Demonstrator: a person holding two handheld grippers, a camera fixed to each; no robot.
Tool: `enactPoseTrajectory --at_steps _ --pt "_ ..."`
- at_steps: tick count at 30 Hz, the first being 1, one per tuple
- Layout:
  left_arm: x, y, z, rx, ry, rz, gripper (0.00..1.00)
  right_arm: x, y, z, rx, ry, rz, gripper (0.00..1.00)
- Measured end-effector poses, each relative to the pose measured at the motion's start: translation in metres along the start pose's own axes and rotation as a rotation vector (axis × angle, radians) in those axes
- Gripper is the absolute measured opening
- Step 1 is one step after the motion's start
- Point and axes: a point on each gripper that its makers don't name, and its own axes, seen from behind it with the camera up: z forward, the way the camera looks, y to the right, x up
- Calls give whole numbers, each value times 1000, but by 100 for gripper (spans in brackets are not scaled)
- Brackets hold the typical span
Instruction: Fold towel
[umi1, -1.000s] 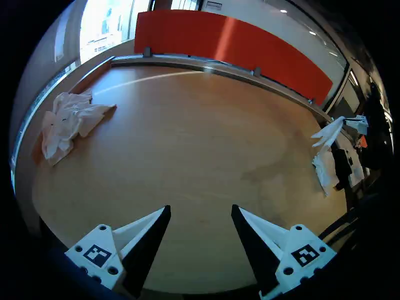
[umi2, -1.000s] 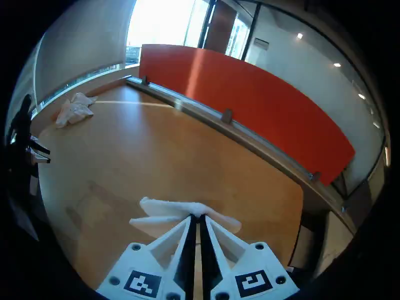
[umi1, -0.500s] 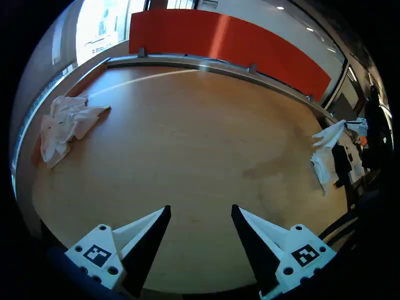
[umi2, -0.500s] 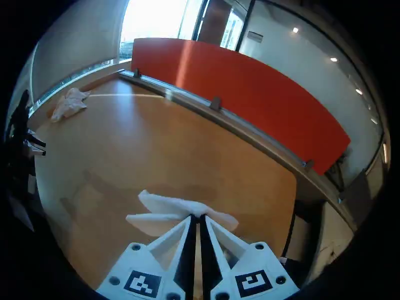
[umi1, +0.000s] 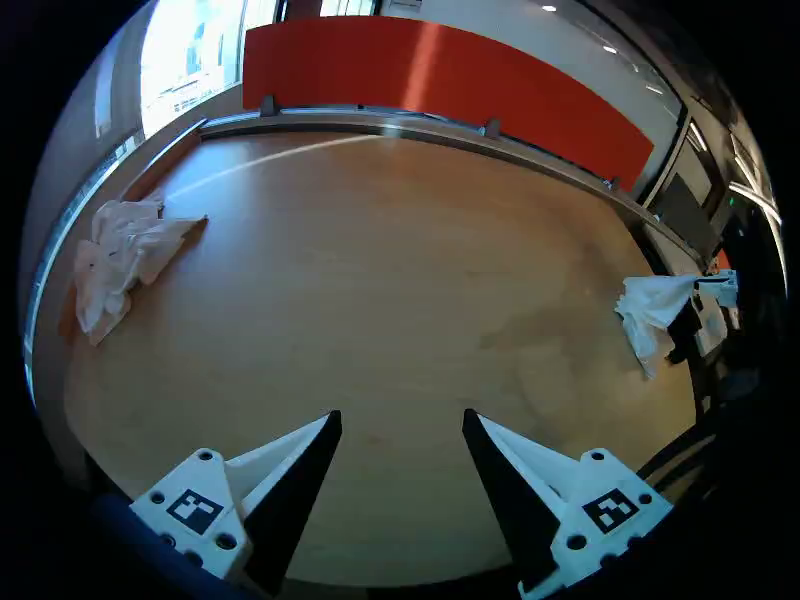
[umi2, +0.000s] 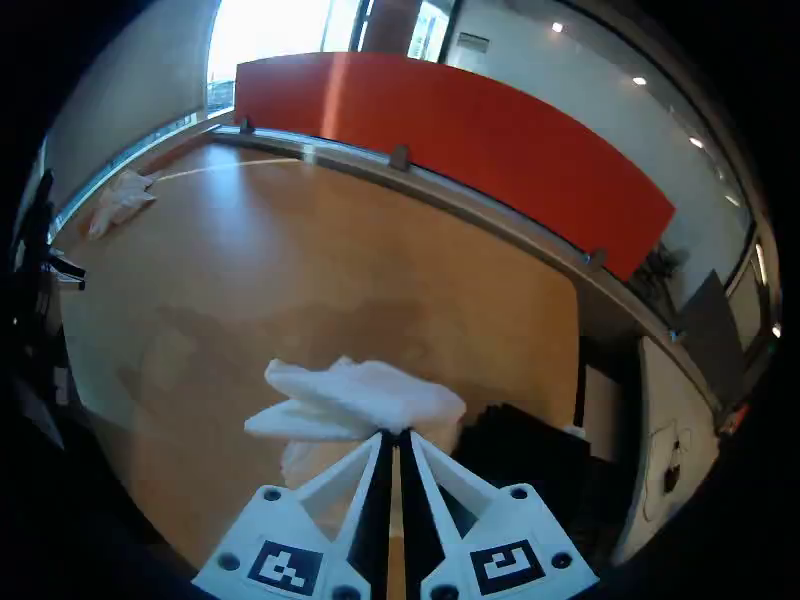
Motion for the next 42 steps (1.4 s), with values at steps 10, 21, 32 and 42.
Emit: enactPoseTrajectory --at_steps 10,21,32,42 --pt "-5 3 -2 1 -5 12 90 -76 -2 7 -42 -99 85 5" --pt "-13 -3 -10 19 -5 10 89 -128 0 31 -83 -176 179 5" --pt "-16 -9 -13 37 -5 9 89 -145 -1 49 -111 -213 233 5" --pt "-17 -11 -12 38 -8 9 89 -145 -1 48 -125 -210 241 6"
